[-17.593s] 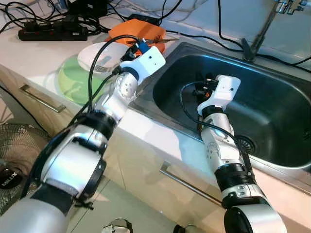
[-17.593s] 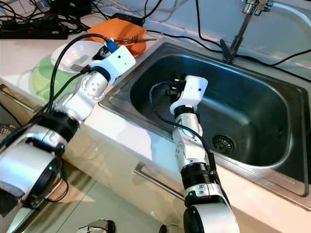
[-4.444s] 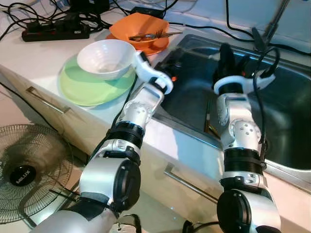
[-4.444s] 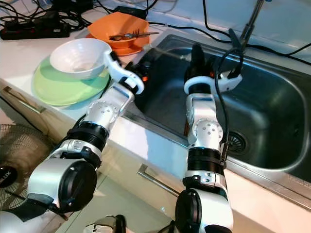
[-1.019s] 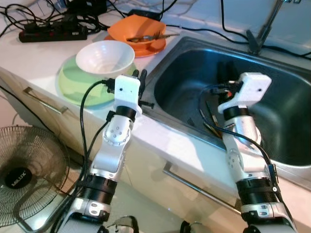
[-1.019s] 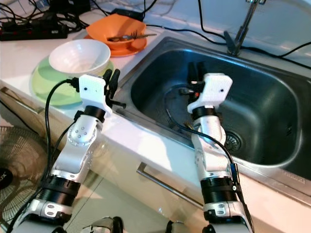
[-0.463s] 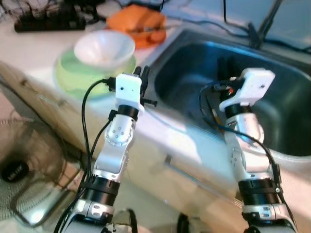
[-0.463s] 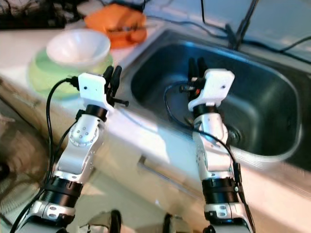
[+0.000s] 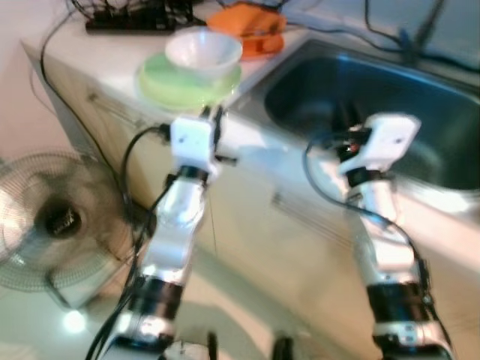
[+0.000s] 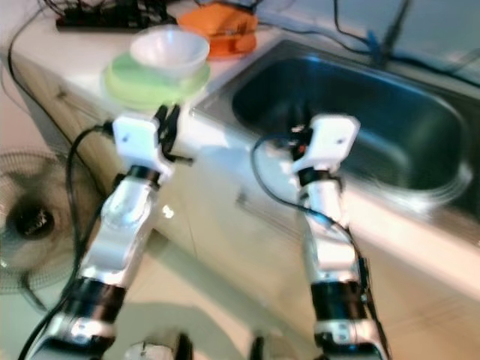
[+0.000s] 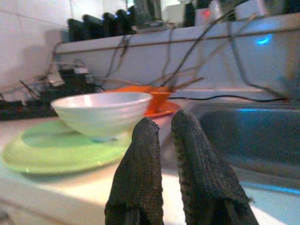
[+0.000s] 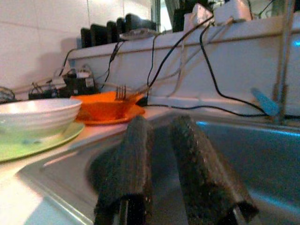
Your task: Kitchen organization
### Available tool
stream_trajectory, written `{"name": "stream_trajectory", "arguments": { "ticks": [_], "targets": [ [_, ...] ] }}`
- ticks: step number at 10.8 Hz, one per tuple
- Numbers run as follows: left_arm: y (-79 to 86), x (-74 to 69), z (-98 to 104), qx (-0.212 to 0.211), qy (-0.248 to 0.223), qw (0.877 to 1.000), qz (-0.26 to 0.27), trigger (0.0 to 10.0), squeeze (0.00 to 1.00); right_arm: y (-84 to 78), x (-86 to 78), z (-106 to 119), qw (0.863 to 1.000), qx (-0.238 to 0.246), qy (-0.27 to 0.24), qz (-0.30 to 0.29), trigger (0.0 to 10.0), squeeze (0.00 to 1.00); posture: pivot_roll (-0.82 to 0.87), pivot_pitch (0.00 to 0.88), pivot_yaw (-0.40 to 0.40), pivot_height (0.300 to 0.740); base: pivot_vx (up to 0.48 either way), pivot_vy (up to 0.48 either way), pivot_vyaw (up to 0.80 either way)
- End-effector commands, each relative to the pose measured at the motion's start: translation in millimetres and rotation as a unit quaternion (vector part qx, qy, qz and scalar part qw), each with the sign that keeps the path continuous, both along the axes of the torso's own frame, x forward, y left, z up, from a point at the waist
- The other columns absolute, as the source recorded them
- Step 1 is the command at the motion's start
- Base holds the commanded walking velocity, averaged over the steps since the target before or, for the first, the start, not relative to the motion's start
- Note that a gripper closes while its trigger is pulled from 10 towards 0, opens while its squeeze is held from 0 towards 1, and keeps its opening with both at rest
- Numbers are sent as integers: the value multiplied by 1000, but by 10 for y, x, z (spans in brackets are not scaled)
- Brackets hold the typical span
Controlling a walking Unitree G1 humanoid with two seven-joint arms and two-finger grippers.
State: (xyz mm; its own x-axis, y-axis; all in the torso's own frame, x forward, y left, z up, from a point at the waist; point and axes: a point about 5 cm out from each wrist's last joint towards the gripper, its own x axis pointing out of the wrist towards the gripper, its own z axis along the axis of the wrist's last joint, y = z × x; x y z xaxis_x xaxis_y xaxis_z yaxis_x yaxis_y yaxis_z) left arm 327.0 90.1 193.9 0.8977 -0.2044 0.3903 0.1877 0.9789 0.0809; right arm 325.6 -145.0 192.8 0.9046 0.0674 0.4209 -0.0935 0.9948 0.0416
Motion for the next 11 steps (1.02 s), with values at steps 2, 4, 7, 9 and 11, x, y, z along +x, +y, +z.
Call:
{"name": "stream_trajectory", "arguments": {
  "ticks": [2, 4, 7, 9, 11],
  "targets": [
    [41, 3, -49, -4, 15, 1000, 4, 10000, 0, 22, -1, -36, 1000, 2, 11, 4, 10000, 0, 11, 128, -12, 740, -129, 0, 0],
    [190, 1, -420, 19, 84, 996, -1, 10000, 0, -37, -2, -405, 997, -5, 78, -2, 10000, 0, 14, 131, -17, 740, 0, 0, 0],
    [449, -121, -1029, 46, 187, 981, 19, 10000, 0, -135, -94, -987, 983, -9, 184, -3, 10000, 0, 15, 128, -19, 740, 0, 0, 0],
    [639, -365, -1632, 73, 299, 951, 35, 10000, 0, -178, -257, -1551, 954, -24, 299, 8, 10000, 0, 18, 127, -21, 740, 0, 0, 0],
    [850, -723, -2159, 99, 418, 901, 65, 10000, 0, -245, -586, -2100, 900, -37, 434, 9, 10000, 0, 20, 125, -27, 740, 0, 0, 0]
  ]
}}
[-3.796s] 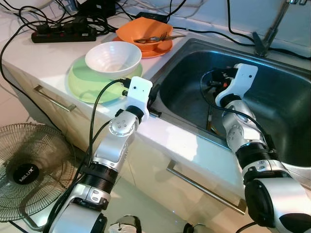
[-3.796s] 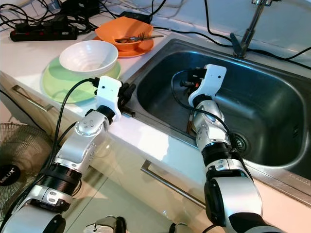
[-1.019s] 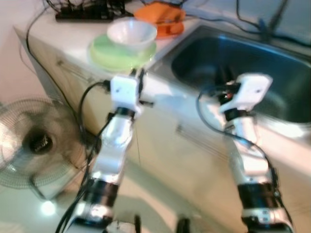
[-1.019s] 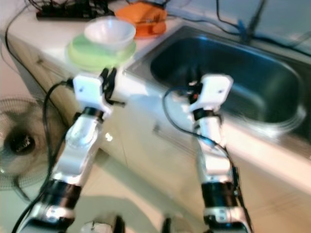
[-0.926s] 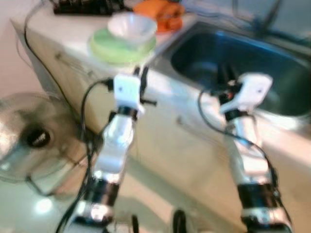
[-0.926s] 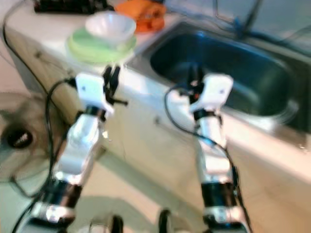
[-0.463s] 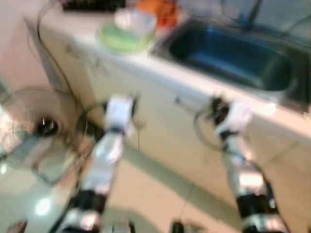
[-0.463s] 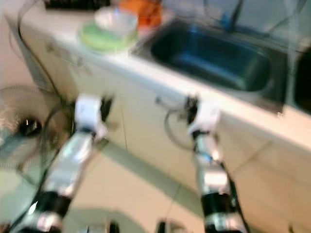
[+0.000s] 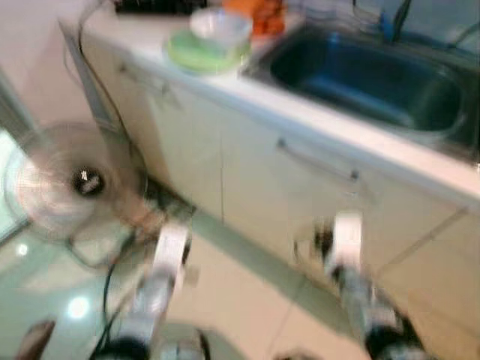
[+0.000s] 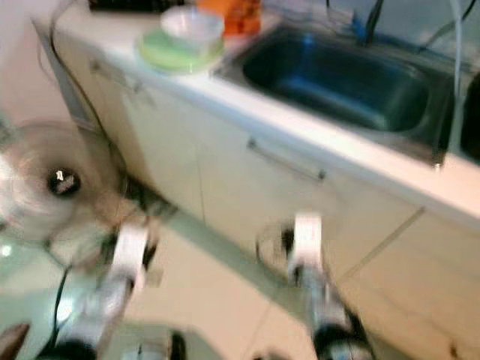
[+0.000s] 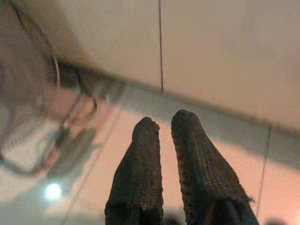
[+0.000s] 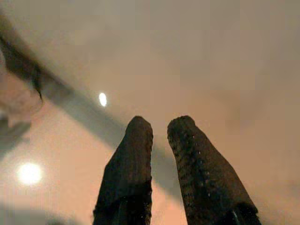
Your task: Kitchen organization
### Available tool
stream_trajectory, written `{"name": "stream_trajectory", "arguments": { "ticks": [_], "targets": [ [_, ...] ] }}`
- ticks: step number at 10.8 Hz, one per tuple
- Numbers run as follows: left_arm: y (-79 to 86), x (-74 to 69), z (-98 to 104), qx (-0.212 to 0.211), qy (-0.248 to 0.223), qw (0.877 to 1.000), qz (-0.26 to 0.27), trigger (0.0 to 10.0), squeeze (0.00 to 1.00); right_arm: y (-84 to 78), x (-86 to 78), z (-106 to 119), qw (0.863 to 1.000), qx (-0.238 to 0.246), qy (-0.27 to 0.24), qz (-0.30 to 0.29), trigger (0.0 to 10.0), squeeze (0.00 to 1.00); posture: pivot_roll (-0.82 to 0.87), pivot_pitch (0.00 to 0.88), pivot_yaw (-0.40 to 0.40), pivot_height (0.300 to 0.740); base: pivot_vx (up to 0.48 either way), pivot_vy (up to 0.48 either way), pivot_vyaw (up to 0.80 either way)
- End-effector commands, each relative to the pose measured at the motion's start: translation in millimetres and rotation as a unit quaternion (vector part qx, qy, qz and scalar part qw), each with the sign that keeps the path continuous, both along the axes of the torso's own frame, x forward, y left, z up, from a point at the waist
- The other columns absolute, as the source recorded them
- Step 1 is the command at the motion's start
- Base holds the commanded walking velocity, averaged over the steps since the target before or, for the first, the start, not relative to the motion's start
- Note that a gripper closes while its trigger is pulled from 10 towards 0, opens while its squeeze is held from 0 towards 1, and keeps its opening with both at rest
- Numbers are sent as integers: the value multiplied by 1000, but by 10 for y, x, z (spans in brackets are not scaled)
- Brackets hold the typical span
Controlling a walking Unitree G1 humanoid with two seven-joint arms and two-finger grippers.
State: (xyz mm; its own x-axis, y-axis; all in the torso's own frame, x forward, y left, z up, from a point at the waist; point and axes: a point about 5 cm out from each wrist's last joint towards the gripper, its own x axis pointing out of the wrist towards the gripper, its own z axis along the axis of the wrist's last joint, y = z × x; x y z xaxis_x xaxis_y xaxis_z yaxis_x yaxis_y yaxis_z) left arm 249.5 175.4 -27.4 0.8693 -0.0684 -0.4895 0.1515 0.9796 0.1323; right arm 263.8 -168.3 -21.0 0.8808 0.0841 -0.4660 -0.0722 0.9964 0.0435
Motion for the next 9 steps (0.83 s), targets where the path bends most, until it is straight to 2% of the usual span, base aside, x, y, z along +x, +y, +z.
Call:
{"name": "stream_trajectory", "arguments": {
  "ticks": [1, 3, 4, 5, 8, 9],
  "targets": [
    [39, -117, -113, 6, 30, 999, 11, 10000, 0, -31, -162, -164, 999, -4, 52, 6, 10000, 0, 22, 125, -29, 740, 0, 0, 0],
    [115, -472, -399, 7, 122, 992, 40, 10000, 0, -102, -575, -473, 989, -17, 147, -6, 10000, 0, 24, 124, -32, 740, 0, 0, 0],
    [150, -568, -463, 13, 148, 988, 44, 10000, 0, -110, -695, -548, 985, -8, 173, -16, 10000, 0, 23, 121, -32, 740, 0, 0, 0],
    [155, -573, -479, 18, 165, 985, 43, 10000, 0, -121, -794, -605, 980, -10, 195, -24, 10000, 0, 25, 119, -31, 740, 0, 0, -800],
    [165, -587, -494, 20, 175, 983, 47, 10000, 0, -122, -818, -621, 979, -8, 203, -29, 10000, 0, 28, 111, -29, 740, 0, 0, -800],
    [180, -688, -546, 25, 191, 980, 52, 10000, 0, -117, -830, -627, 978, -9, 205, -25, 10000, 0, 30, 105, -28, 740, 0, 0, -800]
  ]
}}
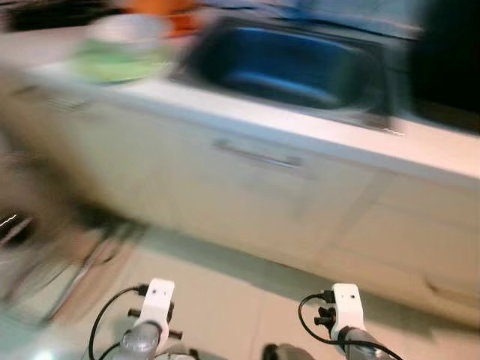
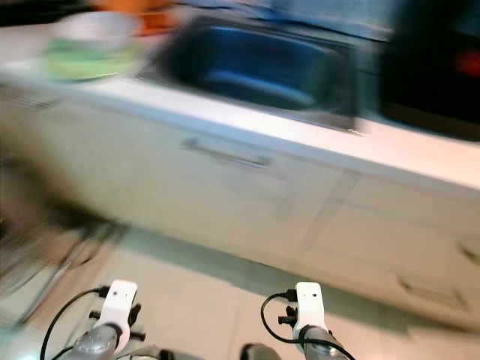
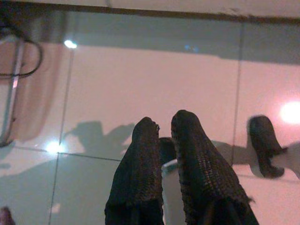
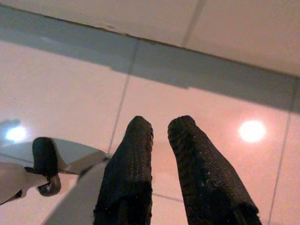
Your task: Kitchen organization
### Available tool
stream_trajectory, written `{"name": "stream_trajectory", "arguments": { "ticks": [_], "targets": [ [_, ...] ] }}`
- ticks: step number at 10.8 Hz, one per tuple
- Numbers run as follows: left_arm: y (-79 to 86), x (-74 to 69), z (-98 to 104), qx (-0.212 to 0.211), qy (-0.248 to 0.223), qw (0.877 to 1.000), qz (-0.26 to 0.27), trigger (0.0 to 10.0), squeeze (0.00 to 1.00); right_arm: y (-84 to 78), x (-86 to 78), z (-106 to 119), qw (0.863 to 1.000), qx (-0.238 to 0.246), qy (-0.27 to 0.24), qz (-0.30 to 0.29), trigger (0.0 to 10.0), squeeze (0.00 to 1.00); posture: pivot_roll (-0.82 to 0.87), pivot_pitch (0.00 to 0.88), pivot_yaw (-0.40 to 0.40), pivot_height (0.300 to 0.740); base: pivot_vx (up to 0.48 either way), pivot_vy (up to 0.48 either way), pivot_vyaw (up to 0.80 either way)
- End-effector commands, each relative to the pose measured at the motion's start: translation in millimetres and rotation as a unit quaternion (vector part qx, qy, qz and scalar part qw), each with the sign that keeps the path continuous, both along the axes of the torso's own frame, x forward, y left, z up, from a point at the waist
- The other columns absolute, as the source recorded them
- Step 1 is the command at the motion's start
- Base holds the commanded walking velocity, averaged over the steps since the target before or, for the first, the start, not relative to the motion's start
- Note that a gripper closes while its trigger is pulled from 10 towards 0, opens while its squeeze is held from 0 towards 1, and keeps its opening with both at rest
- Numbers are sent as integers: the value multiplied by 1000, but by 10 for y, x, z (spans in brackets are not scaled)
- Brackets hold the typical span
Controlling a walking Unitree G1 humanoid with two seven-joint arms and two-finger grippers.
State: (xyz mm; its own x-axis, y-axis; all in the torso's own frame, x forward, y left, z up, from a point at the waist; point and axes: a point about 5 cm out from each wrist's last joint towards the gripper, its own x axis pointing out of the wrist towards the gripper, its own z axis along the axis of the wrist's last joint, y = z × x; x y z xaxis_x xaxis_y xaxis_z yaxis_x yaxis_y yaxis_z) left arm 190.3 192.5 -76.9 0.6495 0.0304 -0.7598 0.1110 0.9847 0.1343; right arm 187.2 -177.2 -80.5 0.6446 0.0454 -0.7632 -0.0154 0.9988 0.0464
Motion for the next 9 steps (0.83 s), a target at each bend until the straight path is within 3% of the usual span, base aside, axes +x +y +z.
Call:
{"name": "stream_trajectory", "arguments": {
  "ticks": [1, 8, 9],
  "targets": [
    [5, -83, -44, 2, 13, 1000, 9, 10000, 0, -27, -69, -36, 1000, -2, 15, -5, 10000, 0, 31, 103, -27, 740, 0, 244, -800],
    [31, -63, -25, 7, 1, 1000, 10, 10000, 0, -47, -143, -68, 1000, -6, 24, -13, 10000, 0, 29, 93, -14, 740, 0, 282, -800],
    [34, -52, -19, 9, -1, 1000, 11, 10000, 0, -43, -138, -65, 1000, -5, 22, -14, 10000, 0, 29, 93, -14, 740, 0, 277, 0]
  ]
}}
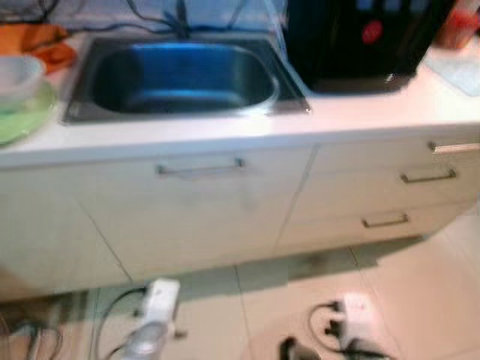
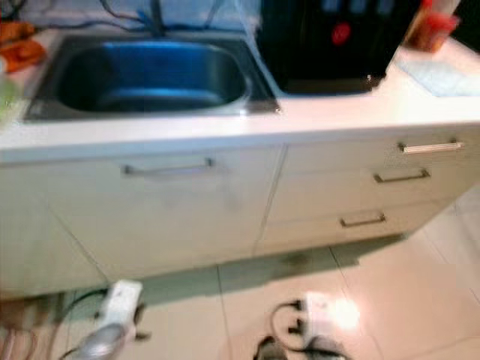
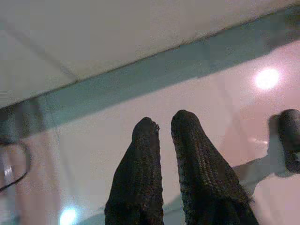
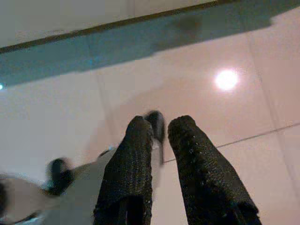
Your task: Kitchen organization
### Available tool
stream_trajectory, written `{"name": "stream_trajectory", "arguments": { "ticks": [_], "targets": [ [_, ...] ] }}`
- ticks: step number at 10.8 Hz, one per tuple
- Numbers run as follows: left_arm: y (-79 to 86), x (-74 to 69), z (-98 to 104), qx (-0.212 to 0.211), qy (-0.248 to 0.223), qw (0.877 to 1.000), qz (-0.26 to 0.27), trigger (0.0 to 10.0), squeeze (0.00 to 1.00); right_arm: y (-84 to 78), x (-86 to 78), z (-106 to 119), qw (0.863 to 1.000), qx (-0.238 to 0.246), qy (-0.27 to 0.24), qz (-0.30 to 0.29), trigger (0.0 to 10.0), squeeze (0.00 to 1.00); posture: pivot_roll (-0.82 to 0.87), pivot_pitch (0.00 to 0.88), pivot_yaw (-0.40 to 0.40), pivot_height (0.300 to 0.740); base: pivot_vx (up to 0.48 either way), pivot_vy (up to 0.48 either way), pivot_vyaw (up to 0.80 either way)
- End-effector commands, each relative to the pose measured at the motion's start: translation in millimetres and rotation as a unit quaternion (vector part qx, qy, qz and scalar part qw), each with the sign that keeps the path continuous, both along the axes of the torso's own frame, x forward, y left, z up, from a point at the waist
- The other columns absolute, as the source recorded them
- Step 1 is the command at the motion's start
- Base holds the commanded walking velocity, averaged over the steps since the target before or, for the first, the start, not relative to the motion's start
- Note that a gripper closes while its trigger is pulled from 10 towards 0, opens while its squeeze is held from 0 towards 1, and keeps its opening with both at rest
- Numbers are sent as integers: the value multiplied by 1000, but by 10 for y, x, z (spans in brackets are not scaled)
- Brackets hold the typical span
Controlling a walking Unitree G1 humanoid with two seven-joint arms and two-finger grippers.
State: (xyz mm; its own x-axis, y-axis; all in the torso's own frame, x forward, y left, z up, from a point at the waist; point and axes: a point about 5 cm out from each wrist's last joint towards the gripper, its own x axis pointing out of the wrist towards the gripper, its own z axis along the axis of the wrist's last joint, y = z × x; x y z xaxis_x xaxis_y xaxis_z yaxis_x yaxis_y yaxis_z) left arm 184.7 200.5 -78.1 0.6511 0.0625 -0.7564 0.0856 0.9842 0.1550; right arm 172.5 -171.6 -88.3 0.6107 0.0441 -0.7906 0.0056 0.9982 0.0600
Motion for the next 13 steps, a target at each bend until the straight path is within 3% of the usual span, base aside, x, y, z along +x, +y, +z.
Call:
{"name": "stream_trajectory", "arguments": {
  "ticks": [1, 13],
  "targets": [
    [-40, 16, 1, -1, -1, 1000, 0, 10000, 0, -92, 12, 14, 1000, -10, -2, -5, 10000, 0, 32, 102, -12, 740, 0, 277, 0],
    [-56, 137, 72, 9, -30, 1000, 4, 10000, 0, -37, 68, 40, 1000, 1, -16, 9, 10000, 0, 47, 121, -7, 740, 0, 260, 0]
  ]
}}
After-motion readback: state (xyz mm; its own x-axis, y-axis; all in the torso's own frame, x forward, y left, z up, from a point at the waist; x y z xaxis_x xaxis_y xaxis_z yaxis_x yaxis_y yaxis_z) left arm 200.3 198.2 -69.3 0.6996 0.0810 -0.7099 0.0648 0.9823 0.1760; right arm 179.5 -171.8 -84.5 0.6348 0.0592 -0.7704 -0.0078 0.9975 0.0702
